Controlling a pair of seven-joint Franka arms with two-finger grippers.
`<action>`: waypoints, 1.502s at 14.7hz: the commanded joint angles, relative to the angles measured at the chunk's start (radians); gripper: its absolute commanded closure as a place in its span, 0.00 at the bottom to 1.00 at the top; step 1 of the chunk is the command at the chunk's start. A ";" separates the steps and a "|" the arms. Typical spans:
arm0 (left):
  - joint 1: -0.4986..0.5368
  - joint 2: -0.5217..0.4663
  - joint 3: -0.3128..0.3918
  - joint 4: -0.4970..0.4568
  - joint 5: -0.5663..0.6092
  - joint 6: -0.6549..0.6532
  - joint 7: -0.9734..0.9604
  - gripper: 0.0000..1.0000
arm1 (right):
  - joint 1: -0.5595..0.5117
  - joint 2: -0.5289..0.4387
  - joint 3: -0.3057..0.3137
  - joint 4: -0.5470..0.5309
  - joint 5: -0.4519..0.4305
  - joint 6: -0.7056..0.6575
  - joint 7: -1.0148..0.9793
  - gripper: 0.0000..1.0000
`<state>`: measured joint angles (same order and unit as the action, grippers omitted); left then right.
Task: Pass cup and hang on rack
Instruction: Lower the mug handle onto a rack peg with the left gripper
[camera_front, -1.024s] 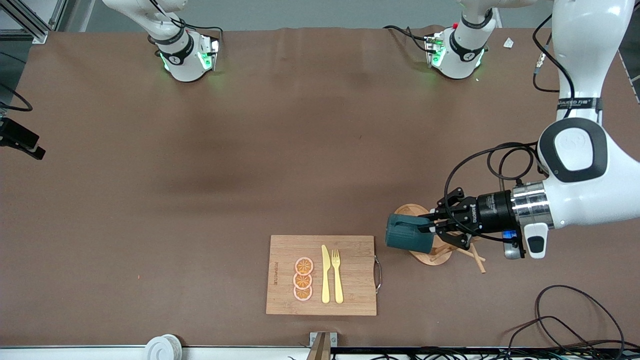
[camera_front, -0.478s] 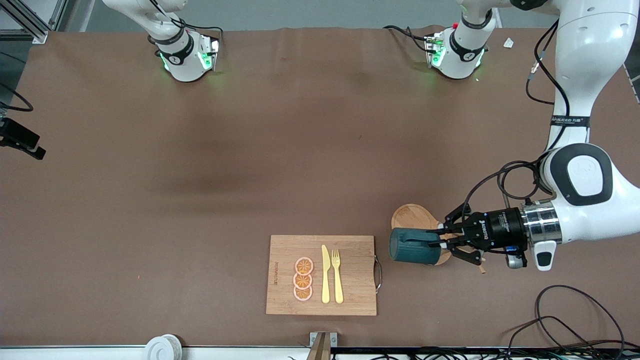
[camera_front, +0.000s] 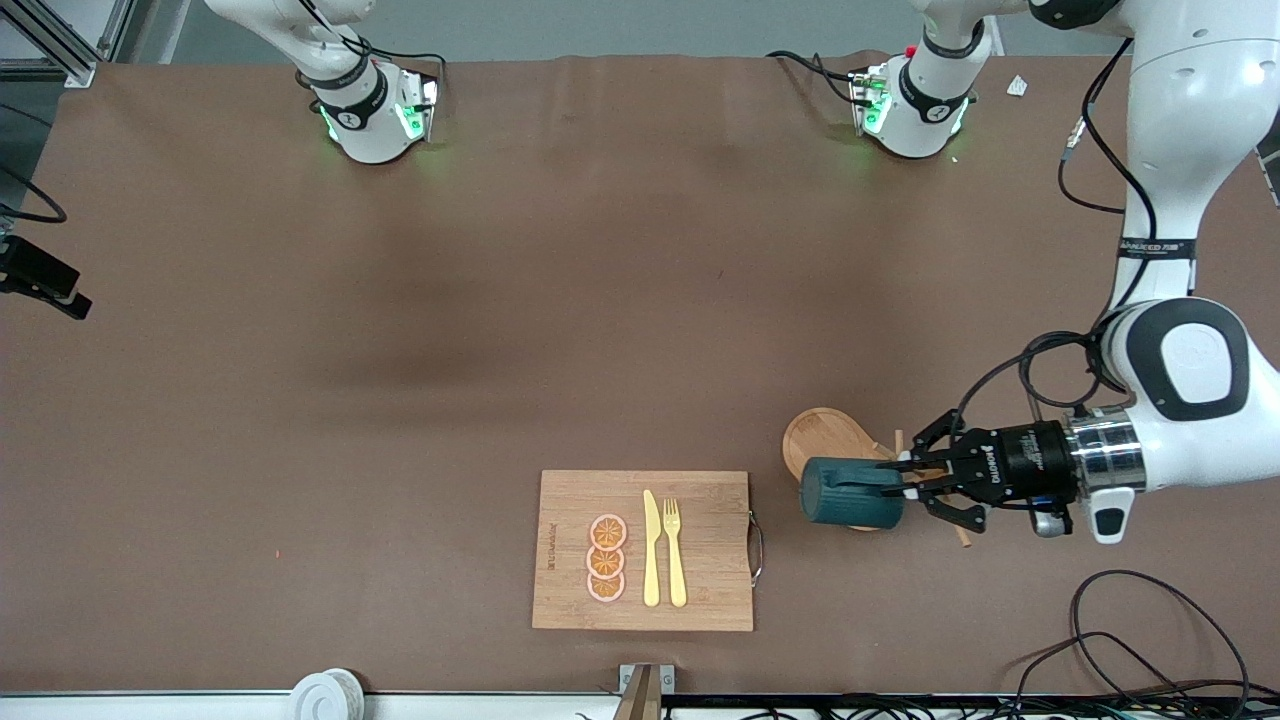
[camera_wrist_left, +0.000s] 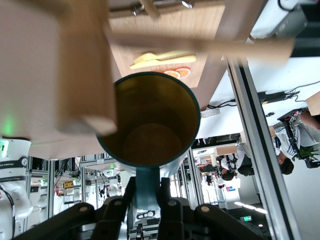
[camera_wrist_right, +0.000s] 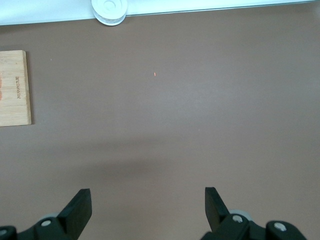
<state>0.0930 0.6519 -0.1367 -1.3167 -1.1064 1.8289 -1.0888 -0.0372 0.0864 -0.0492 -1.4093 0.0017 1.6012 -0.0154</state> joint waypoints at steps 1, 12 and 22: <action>0.031 0.008 -0.004 -0.001 -0.018 -0.039 0.020 1.00 | -0.004 0.004 0.006 0.013 -0.011 -0.010 -0.012 0.00; 0.037 0.026 -0.003 -0.001 -0.012 -0.043 0.021 0.99 | -0.004 0.004 0.006 0.013 -0.011 -0.010 -0.011 0.00; -0.012 0.026 -0.015 0.008 -0.003 -0.040 0.006 0.99 | -0.004 0.004 0.006 0.013 -0.011 -0.010 -0.009 0.00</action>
<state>0.0981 0.6860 -0.1506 -1.3162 -1.1088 1.7985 -1.0784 -0.0371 0.0864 -0.0491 -1.4092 0.0017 1.6012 -0.0155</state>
